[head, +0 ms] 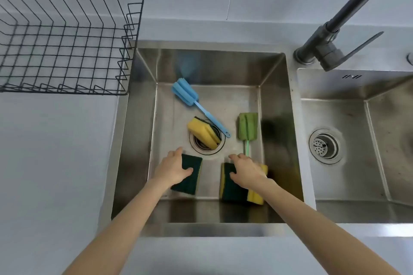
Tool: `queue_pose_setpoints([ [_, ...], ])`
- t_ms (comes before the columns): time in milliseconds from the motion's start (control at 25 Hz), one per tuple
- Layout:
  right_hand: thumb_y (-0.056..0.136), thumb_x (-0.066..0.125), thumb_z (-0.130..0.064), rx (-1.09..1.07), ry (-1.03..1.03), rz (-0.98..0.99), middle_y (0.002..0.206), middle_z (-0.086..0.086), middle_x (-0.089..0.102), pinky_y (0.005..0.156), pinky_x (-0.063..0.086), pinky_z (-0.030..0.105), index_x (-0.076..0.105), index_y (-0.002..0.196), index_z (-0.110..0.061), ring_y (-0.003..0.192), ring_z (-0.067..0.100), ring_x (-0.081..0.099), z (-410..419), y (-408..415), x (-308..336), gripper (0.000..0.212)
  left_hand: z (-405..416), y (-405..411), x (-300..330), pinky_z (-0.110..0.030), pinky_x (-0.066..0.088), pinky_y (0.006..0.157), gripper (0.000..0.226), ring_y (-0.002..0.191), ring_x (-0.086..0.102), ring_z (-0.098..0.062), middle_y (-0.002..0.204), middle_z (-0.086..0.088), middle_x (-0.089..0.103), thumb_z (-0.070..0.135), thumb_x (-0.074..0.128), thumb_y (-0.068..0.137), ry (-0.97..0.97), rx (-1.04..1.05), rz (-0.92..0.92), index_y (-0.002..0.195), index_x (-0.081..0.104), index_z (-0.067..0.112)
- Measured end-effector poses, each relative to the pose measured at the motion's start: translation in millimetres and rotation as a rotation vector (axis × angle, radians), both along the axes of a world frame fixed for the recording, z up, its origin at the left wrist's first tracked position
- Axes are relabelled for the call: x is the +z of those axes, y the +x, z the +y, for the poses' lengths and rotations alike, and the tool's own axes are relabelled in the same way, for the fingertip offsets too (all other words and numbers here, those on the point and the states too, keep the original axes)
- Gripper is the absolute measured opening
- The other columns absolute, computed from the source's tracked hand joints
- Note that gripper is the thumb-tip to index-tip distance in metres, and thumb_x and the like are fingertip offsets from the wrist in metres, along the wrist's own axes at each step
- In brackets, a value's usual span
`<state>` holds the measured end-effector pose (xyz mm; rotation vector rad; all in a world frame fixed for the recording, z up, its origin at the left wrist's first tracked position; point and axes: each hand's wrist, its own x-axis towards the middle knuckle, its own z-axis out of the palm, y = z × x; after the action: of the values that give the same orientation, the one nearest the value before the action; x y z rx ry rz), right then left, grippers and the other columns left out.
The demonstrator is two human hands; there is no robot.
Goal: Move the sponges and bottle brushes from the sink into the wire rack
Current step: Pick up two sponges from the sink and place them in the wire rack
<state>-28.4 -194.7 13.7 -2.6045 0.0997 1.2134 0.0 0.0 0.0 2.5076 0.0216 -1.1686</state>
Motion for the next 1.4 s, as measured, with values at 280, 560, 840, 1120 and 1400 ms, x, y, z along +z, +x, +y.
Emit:
queue_pose_setpoints([
  [280,0.091,0.046,-0.013,0.095,-0.03,-0.048,0.135,0.01,0.05,0.111,0.03,0.037,0.043,0.135,-0.013,0.125,0.029,0.046,6.8,-5.9,-10.5,0.044,3.6,-13.3,-18.2,-0.042,0.047,0.098,0.071,0.119,0.051,-0.03,0.136,-0.016,0.045,0.033,0.06,0.084,-0.017,0.122,0.085,0.14,0.024,0.009],
  [560,0.091,0.05,-0.018,0.031,0.056,-0.018,0.135,0.012,0.045,0.111,0.03,0.039,0.043,0.133,-0.024,0.127,0.03,0.042,3.7,-7.9,-6.7,0.043,6.1,-18.7,-22.6,-0.042,0.05,0.093,0.056,0.113,0.056,-0.029,0.129,-0.014,0.053,0.022,0.061,0.084,-0.082,0.191,0.12,0.131,0.035,0.009],
  [840,0.091,0.048,-0.021,0.027,0.076,0.057,0.136,0.014,0.044,0.119,0.01,0.047,0.035,0.135,-0.029,0.132,0.029,0.039,3.2,-8.5,-6.7,0.047,2.8,-23.2,-22.4,-0.039,0.047,0.094,0.044,0.113,0.054,-0.031,0.126,-0.017,0.052,0.015,0.058,0.087,-0.184,0.309,0.181,0.122,0.034,0.006],
  [1120,0.083,0.065,-0.022,-0.289,0.22,0.005,0.133,0.01,0.042,0.104,0.046,0.038,0.038,0.133,-0.018,0.122,0.026,0.048,-0.6,-7.0,0.6,0.057,9.7,-22.1,-14.1,-0.043,0.045,0.099,0.036,0.118,0.05,-0.031,0.129,-0.016,0.049,0.014,0.056,0.087,-0.247,0.465,0.188,0.116,0.034,0.01],
  [1400,0.086,0.064,-0.018,-0.775,0.43,-0.145,0.133,0.012,0.05,0.086,0.051,0.032,0.04,0.133,-0.01,0.116,0.025,0.055,-3.1,-1.4,30.2,0.053,11.4,-10.9,12.4,-0.041,0.049,0.096,0.03,0.103,0.051,-0.023,0.115,-0.006,0.045,0.019,0.056,0.088,-0.403,0.583,0.105,0.108,0.034,0.018],
])
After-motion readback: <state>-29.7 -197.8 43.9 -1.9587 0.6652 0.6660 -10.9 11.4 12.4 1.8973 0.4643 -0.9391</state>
